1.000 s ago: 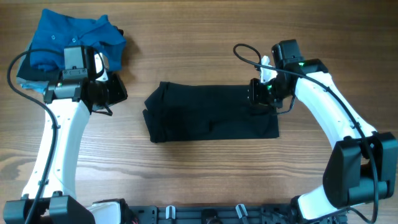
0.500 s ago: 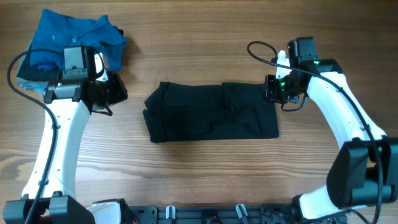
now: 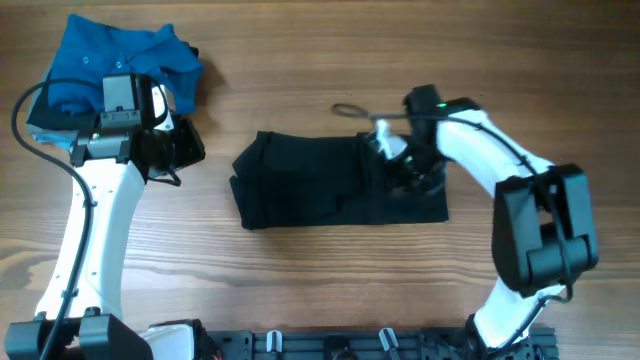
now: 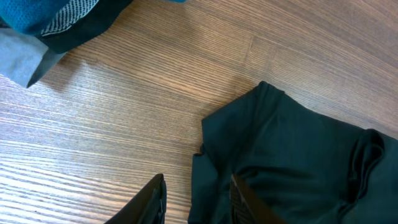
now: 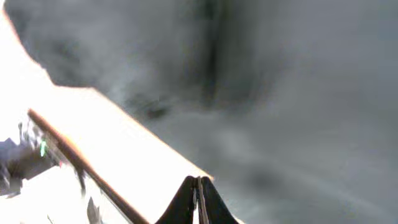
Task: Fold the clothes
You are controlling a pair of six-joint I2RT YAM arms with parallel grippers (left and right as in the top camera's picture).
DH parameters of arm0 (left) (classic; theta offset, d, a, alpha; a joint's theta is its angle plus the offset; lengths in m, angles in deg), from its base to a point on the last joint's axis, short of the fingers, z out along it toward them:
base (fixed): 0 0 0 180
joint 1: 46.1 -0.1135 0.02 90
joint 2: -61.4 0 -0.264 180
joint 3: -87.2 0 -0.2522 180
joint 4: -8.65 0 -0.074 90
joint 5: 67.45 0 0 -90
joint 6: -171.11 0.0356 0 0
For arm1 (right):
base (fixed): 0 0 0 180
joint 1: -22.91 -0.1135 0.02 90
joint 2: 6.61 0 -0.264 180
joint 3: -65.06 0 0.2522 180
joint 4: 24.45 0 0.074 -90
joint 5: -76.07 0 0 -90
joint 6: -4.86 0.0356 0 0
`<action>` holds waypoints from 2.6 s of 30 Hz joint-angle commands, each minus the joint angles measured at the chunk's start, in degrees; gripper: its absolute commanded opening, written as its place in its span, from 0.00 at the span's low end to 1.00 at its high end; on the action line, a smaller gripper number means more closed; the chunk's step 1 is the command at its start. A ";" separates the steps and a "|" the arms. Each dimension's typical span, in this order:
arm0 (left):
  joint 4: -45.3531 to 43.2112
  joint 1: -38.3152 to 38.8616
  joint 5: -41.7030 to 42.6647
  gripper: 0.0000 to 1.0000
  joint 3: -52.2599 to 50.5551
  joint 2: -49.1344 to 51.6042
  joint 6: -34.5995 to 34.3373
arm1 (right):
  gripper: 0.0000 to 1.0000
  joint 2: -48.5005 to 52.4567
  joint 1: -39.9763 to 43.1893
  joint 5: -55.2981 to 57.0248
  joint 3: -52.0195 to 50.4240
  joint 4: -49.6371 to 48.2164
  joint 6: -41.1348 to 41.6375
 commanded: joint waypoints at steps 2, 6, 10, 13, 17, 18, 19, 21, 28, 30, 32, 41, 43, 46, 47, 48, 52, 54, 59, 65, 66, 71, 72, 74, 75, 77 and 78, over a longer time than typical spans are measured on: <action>0.04 -0.28 -0.48 0.38 0.68 0.02 0.72 | 0.04 -6.56 -2.19 10.75 0.57 -2.45 2.45; 0.17 -0.28 0.13 0.42 0.68 0.02 0.72 | 0.04 -10.56 1.03 21.24 0.57 -7.61 15.72; 1.22 0.52 2.12 0.52 -0.28 0.35 2.29 | 0.04 -10.58 4.17 21.27 0.55 -8.31 20.04; 0.26 1.79 2.71 1.00 -3.39 1.11 2.91 | 0.05 -10.56 6.49 20.33 0.55 -6.78 24.72; -3.56 3.45 8.74 1.00 -8.00 3.80 7.80 | 0.06 -10.49 7.69 15.19 0.55 -4.81 23.80; -4.79 3.89 10.03 1.00 -9.01 4.87 8.04 | 0.07 -10.49 7.69 15.28 0.55 -4.02 23.65; -6.56 4.44 10.99 1.00 -10.25 6.58 8.04 | 0.08 -10.49 7.69 15.32 0.55 -3.63 23.17; -8.68 5.16 11.17 1.00 -11.26 9.29 8.04 | 0.10 -10.49 7.69 14.93 0.33 -3.41 22.91; -14.56 5.81 11.76 1.00 -11.34 20.31 8.00 | 0.11 -8.07 7.69 13.11 -1.75 -2.67 21.73; -15.52 5.81 14.97 1.00 -11.34 22.45 8.02 | 0.11 -6.84 7.69 13.25 -2.69 -3.08 21.64; -16.81 5.81 18.91 1.00 -11.34 23.93 8.02 | 0.11 -5.66 7.69 14.69 -3.23 -3.45 21.73; -20.20 5.88 27.17 1.00 -11.34 25.57 8.02 | 0.10 -1.75 7.69 15.28 -3.32 -4.61 22.18; -20.28 6.51 26.73 0.95 -11.34 25.62 8.04 | 0.10 -1.73 7.69 15.30 -3.32 -4.94 22.16; -20.74 8.17 22.93 0.66 -11.34 25.62 7.91 | 0.10 -1.73 7.69 15.30 -3.32 -5.46 22.18; -20.85 9.01 20.96 0.64 -11.34 25.62 7.69 | 0.10 -1.73 7.69 15.30 -3.32 -5.64 22.32; -20.87 9.92 18.80 0.64 -11.34 25.62 7.26 | 0.10 -1.73 7.69 15.32 -3.32 -5.79 23.12; -20.72 13.68 10.88 0.83 -11.34 25.62 1.46 | 0.10 -1.70 7.69 15.32 -3.32 -5.92 23.26; -19.80 14.27 10.12 0.87 -11.34 25.62 -2.91 | 0.11 -1.68 7.69 15.34 -3.32 -5.88 23.28; -13.46 11.67 13.49 0.99 -11.34 25.62 -5.99 | 0.11 -1.44 7.69 16.63 -3.34 -6.05 25.16; -11.21 9.44 16.22 1.00 -11.65 25.62 -3.65 | 0.10 0.26 7.69 17.22 -3.34 -6.51 25.81; -12.28 9.62 18.12 1.00 -12.02 25.62 -3.34 | 0.10 0.76 7.69 17.22 -3.34 -6.58 25.94; -18.58 12.66 19.74 1.00 -15.89 25.64 -4.52 | 0.07 2.51 7.69 17.22 -3.34 -6.73 26.03; -20.24 13.11 19.74 1.00 -16.52 25.64 -5.51 | 0.07 2.51 7.67 17.22 -3.34 -6.75 26.01; -23.54 13.99 19.69 0.95 -17.44 25.64 -7.19 | 0.06 2.51 7.69 17.22 -3.34 -6.75 26.01; -24.24 14.23 19.65 0.89 -17.55 25.64 -7.10 | 0.07 2.51 7.67 17.22 -3.34 -6.78 26.03; -25.20 14.75 18.47 0.72 -17.55 25.64 -7.13 | 0.06 2.51 7.69 17.22 -3.34 -6.86 26.01; -25.40 14.84 18.08 0.61 -17.55 25.64 -7.15 | 0.06 2.51 7.69 17.22 -3.34 -6.88 26.01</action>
